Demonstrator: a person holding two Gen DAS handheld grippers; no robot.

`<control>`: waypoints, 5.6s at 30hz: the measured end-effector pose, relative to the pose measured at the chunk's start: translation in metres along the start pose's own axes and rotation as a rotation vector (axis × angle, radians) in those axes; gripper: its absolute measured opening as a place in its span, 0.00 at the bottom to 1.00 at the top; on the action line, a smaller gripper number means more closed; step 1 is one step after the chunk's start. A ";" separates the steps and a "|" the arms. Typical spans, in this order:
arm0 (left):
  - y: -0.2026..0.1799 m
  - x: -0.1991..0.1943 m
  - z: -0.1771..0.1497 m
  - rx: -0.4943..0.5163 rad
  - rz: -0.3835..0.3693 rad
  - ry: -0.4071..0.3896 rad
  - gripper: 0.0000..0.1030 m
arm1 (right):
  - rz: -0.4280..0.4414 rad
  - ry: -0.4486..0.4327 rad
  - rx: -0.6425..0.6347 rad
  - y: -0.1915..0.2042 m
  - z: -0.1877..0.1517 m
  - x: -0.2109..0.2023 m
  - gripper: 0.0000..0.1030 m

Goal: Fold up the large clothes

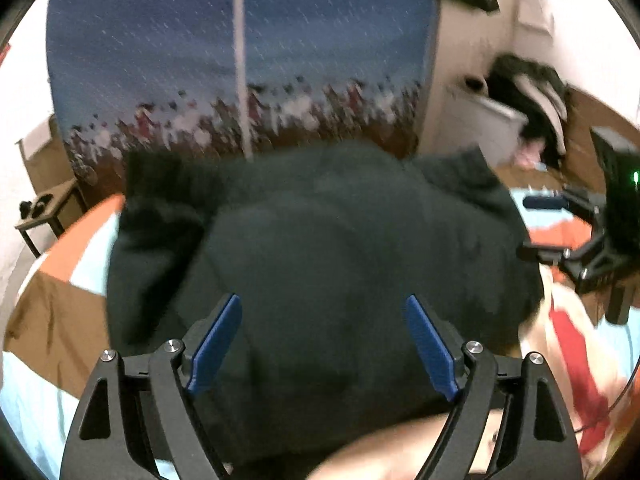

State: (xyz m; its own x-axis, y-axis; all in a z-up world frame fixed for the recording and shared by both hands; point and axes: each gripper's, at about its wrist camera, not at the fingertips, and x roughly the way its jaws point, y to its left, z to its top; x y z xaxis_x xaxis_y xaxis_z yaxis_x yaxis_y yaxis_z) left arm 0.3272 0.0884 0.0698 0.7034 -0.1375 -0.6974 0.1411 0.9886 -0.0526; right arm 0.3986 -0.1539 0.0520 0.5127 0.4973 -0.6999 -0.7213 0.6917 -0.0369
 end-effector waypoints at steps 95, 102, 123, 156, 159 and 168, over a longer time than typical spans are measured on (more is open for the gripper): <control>0.152 0.042 -0.002 -0.326 0.255 -0.090 0.99 | -0.137 -0.003 0.089 -0.083 0.039 0.127 1.00; 0.198 0.038 -0.026 -0.509 0.167 -0.023 0.99 | -0.163 0.002 0.234 -0.124 0.016 0.115 1.00; 0.228 0.055 -0.050 -0.673 -0.092 0.069 0.99 | 0.246 0.093 0.715 -0.201 -0.072 0.153 1.00; 0.207 0.055 -0.041 -0.637 -0.139 0.149 0.90 | 0.352 0.080 0.820 -0.182 -0.060 0.165 0.93; 0.207 0.052 -0.042 -0.643 -0.119 0.148 0.82 | 0.334 0.071 0.818 -0.180 -0.061 0.160 0.86; 0.194 0.043 -0.041 -0.622 -0.042 0.137 0.69 | 0.287 0.067 0.810 -0.171 -0.056 0.154 0.75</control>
State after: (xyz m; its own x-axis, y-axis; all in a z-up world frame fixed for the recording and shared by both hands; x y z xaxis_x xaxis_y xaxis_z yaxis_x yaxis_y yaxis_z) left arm 0.3558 0.2770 0.0001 0.6050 -0.2089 -0.7683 -0.2929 0.8389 -0.4587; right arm 0.5748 -0.2255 -0.0896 0.3140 0.6960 -0.6458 -0.2516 0.7168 0.6503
